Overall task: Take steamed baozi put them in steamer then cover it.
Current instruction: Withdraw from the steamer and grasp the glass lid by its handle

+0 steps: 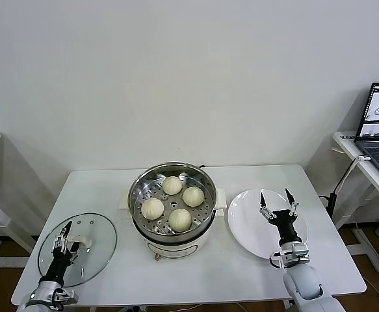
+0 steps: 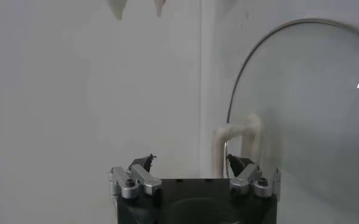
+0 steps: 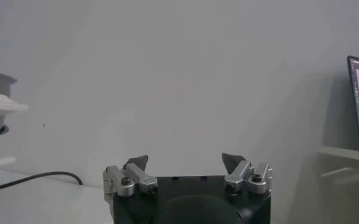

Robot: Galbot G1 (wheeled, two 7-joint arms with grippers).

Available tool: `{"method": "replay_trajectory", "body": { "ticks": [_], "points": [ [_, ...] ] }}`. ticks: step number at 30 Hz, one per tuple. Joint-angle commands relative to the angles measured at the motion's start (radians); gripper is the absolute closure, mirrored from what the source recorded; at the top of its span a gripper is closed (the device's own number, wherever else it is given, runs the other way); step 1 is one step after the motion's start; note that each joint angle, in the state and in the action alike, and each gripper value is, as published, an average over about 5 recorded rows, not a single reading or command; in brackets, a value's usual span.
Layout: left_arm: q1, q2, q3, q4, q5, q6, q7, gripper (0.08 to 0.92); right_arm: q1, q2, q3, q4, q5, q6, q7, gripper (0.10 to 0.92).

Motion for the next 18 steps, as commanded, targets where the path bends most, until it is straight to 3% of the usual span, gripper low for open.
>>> {"method": "replay_trajectory", "body": {
  "ticks": [1,18],
  "points": [
    [-0.021,0.000,0.002,0.023,0.002,0.006,0.020,0.210,0.000,0.002,0.000,0.001,-0.005,0.000,0.001,0.203],
    [-0.039,-0.007,0.002,0.060,-0.007,-0.003,0.023,0.693,0.005,0.010,-0.001,-0.005,-0.008,0.002,-0.001,0.203]
  ]
}}
